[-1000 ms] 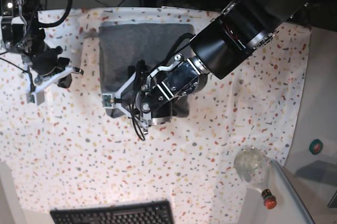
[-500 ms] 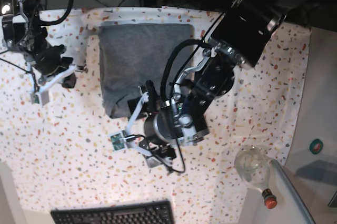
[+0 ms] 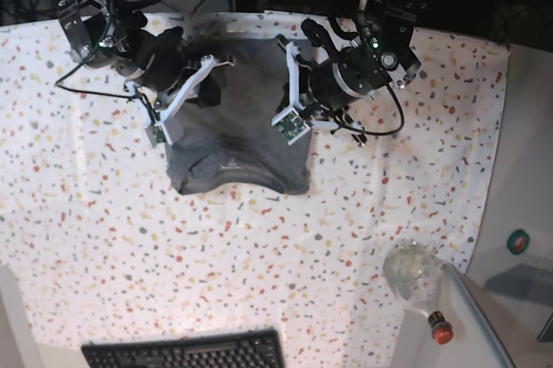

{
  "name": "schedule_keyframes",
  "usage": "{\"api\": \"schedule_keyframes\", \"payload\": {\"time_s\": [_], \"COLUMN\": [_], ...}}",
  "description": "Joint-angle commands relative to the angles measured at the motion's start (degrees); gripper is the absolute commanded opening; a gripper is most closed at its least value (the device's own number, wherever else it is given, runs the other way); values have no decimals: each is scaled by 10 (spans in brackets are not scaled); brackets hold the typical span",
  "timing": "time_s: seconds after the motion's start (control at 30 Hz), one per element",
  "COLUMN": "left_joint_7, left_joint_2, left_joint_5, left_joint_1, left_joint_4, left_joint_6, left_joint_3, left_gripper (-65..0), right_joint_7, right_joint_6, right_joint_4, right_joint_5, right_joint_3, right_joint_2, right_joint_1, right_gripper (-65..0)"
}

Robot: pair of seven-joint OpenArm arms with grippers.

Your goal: Layout the t-shirt on the table in an organized manner, then fold the t-shirt properly

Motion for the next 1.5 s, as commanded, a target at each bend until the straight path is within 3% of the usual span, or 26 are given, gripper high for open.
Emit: {"api": "schedule_keyframes", "payload": {"time_s": [0.0, 0.17, 0.3, 0.47, 0.67, 0.77, 0.93, 1.0, 1.03, 1.2, 1.33, 1.47], "left_joint_7": [-19, -20, -20, -20, -20, -20, -20, -20, -20, -20, -21, -27], "left_joint_2": [8, 11, 7, 7, 3, -15, -50, -79, -92, -133, -138, -135], "left_joint_5": [-14, -14, -7, -9, -14, -15, -15, -25, -42, -180, -219, -111], "left_joint_1": [1, 23, 24, 8, 12, 32, 105, 144, 163, 297, 352, 349], "left_joint_4": [-3, -22, -42, -122, -62, 0, 96, 101, 101, 98, 68, -21], "left_joint_6": [-2, -2, -2, -2, -2, -2, -10, -36, -53, -53, -53, -53], "left_joint_3": [4, 4, 26, 37, 26, -18, -122, -150, -161, -234, -239, -142], "left_gripper": [-650, -650, -650, -650, -650, -650, -650, -650, -650, -650, -650, -650], "right_joint_7": [10, 11, 16, 69, 69, 68, 68, 68, 68, 68, 68, 70], "right_joint_6": [2, 2, 2, 2, 2, 2, 2, 2, 2, 5, 6, 6], "right_joint_4": [12, 32, -55, -103, 2, 77, 150, 147, 145, 139, 19, -212], "right_joint_5": [0, 0, 0, 0, 1, 1, 1, 2, 2, 2, 0, 0], "right_joint_3": [3, 5, 5, 3, 7, 11, 103, 142, 159, 256, 230, 125], "right_joint_2": [9, 11, 9, 9, 14, 15, 33, 33, 33, 33, 31, 29], "right_joint_1": [-3, -54, -52, -60, -97, -131, -231, -271, -294, -439, -444, -329], "right_gripper": [-650, -650, -650, -650, -650, -650, -650, -650, -650, -650, -650, -650]}}
